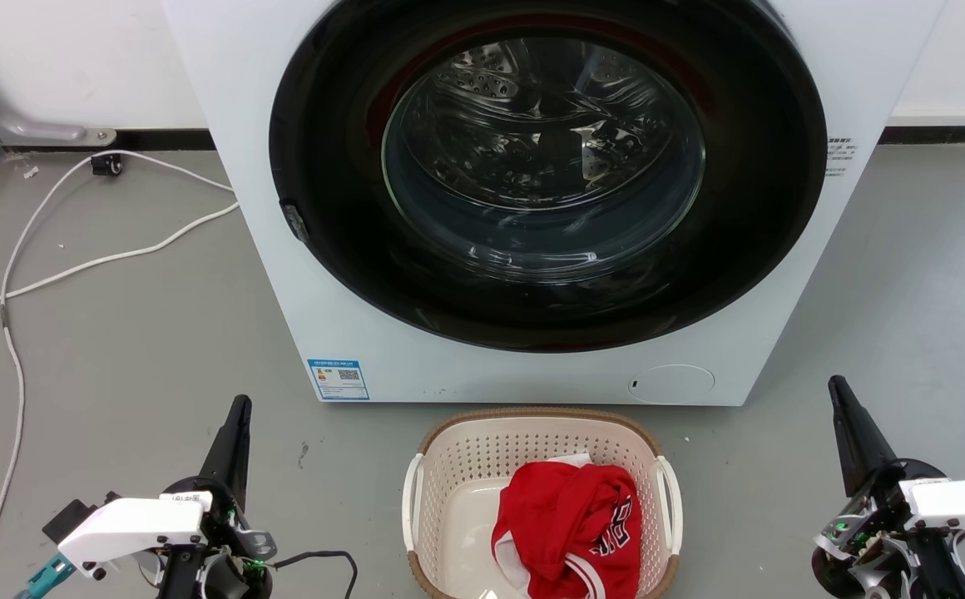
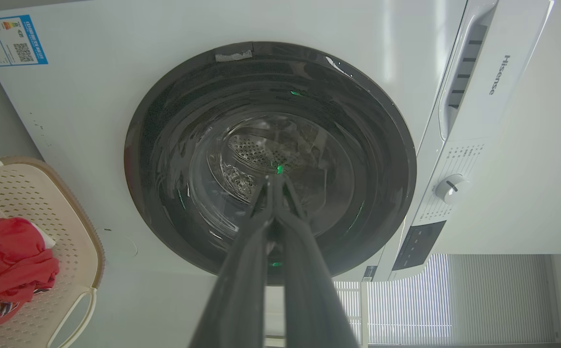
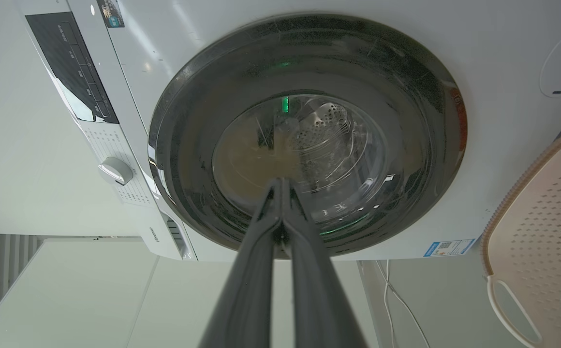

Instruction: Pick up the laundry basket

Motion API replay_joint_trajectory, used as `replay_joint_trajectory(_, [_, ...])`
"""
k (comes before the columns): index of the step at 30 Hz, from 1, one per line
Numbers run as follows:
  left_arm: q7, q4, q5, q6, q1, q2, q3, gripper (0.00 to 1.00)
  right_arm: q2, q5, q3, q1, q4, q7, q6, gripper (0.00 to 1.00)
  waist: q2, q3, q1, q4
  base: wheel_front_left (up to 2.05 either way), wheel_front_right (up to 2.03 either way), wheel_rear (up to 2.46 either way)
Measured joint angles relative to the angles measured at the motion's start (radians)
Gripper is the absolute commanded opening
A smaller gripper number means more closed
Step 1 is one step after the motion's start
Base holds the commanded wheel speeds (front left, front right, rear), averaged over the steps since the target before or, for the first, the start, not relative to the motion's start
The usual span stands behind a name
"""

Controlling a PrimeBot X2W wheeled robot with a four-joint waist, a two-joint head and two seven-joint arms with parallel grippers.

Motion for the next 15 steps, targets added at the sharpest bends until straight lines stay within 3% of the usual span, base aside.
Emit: replay_joint_trajectory(15, [0.007,0.0,0.003,0.0,0.0,-0.005,0.007,0.0,0.002,-0.002,-0.004,-0.001,0.0,0.002,0.0,0.0,0.0,0.0,0.0,0.0,0.0,0.0,0.0])
